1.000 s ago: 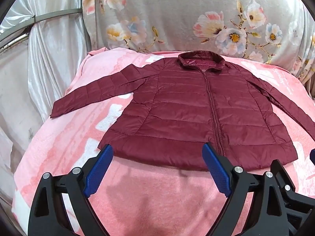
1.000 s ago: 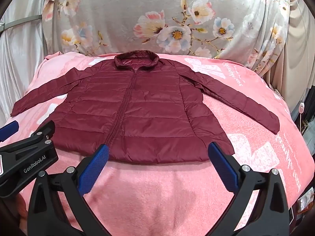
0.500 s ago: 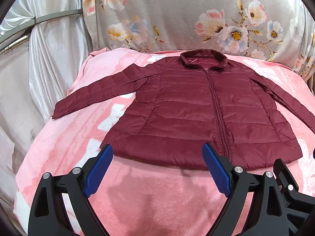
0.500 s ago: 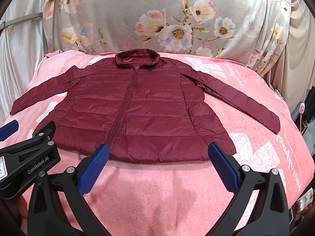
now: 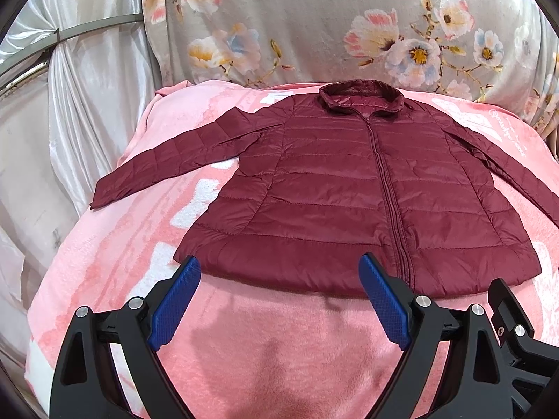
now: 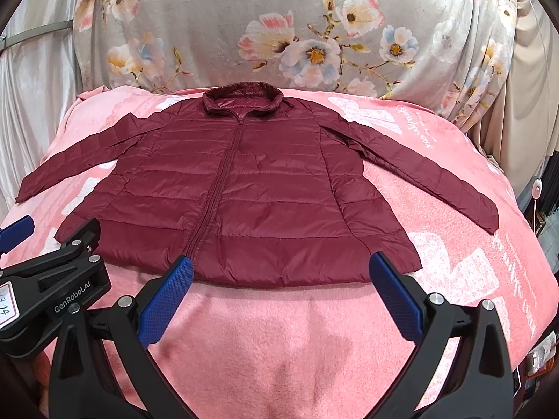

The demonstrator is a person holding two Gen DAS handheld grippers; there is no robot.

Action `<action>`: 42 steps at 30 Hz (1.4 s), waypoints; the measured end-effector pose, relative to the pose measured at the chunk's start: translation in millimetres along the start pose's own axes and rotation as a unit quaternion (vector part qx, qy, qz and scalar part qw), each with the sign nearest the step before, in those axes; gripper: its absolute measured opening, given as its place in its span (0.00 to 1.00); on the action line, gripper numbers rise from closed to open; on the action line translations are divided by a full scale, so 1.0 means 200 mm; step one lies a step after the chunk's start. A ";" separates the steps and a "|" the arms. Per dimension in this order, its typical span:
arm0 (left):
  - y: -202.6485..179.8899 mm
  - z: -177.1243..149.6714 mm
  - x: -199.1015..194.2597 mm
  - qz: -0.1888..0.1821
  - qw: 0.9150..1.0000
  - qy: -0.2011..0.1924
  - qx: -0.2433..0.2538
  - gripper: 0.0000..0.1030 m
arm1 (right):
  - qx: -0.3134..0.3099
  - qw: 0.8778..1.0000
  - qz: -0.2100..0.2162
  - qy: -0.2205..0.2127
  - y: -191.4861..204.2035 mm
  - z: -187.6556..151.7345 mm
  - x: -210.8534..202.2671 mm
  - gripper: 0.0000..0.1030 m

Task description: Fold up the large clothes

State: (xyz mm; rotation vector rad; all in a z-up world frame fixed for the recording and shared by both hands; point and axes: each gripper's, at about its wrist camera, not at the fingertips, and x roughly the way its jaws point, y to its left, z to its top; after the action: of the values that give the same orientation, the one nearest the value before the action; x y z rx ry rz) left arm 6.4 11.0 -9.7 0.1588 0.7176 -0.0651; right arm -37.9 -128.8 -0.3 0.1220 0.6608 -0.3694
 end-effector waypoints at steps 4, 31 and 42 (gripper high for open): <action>0.00 0.00 0.00 0.000 1.000 -0.001 -0.001 0.87 | -0.001 1.000 -0.001 -0.001 0.00 -0.01 0.00 0.95; 0.00 0.01 0.00 0.001 1.000 0.000 0.000 0.86 | 0.000 1.000 0.001 0.000 -0.01 0.00 0.01 0.95; 0.00 -0.01 0.01 0.001 1.000 0.003 0.002 0.86 | 0.002 1.000 0.002 0.004 -0.01 -0.02 0.03 0.95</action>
State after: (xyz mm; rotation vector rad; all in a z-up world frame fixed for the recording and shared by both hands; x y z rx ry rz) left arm 6.2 11.3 -13.2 0.1631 0.7238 -0.0648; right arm -37.0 -131.9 -8.0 0.1287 0.6669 -0.3673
